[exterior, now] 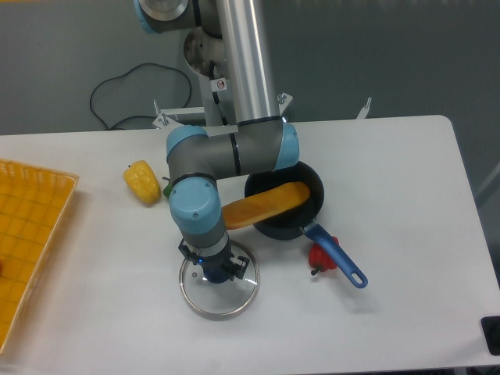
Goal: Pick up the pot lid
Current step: 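Lift the glass lid up by its knob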
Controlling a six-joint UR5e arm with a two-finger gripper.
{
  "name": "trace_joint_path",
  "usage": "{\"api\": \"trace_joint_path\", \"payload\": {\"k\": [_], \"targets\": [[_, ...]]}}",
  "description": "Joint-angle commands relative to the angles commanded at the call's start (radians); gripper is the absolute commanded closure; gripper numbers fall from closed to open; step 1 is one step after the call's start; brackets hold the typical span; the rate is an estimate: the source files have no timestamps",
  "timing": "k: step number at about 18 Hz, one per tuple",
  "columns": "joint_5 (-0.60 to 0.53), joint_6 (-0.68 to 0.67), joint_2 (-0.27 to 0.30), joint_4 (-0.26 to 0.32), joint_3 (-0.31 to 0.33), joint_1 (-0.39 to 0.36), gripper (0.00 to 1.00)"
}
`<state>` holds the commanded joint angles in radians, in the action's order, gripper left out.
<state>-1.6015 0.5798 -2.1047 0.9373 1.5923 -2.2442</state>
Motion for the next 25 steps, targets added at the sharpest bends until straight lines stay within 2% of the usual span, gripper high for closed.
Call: {"api": "trace_joint_path", "payload": {"k": [8, 12, 25], "targets": [[-0.008, 0.005, 0.021, 0.003, -0.038, 0.002, 0.52], [-0.008, 0.058, 0.040, 0.006, -0.038, 0.000, 0.52], [-0.003, 0.063, 0.066, 0.008, -0.020, 0.002, 0.52]]}}
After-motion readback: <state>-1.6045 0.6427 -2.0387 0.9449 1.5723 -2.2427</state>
